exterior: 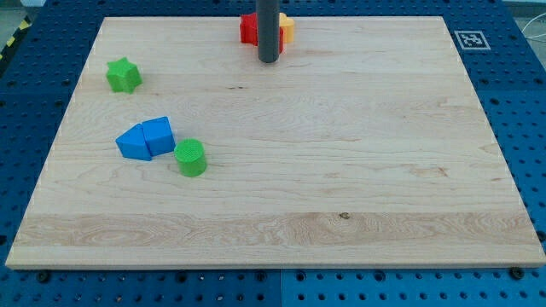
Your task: Move your arm closer to the green star
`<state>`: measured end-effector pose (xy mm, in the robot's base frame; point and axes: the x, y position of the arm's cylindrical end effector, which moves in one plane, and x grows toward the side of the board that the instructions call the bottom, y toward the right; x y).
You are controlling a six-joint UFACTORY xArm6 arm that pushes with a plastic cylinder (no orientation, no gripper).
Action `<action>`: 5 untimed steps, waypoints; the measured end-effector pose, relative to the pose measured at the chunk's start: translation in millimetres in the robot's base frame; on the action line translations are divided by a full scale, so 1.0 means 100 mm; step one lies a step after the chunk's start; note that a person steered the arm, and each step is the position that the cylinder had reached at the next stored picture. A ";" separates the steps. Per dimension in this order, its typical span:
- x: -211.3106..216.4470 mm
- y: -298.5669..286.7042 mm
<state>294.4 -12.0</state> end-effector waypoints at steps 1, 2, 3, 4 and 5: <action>0.14 -0.22; 0.10 -0.67; -0.14 -0.75; -0.13 -1.27; -0.12 -1.80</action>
<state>282.4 -192.3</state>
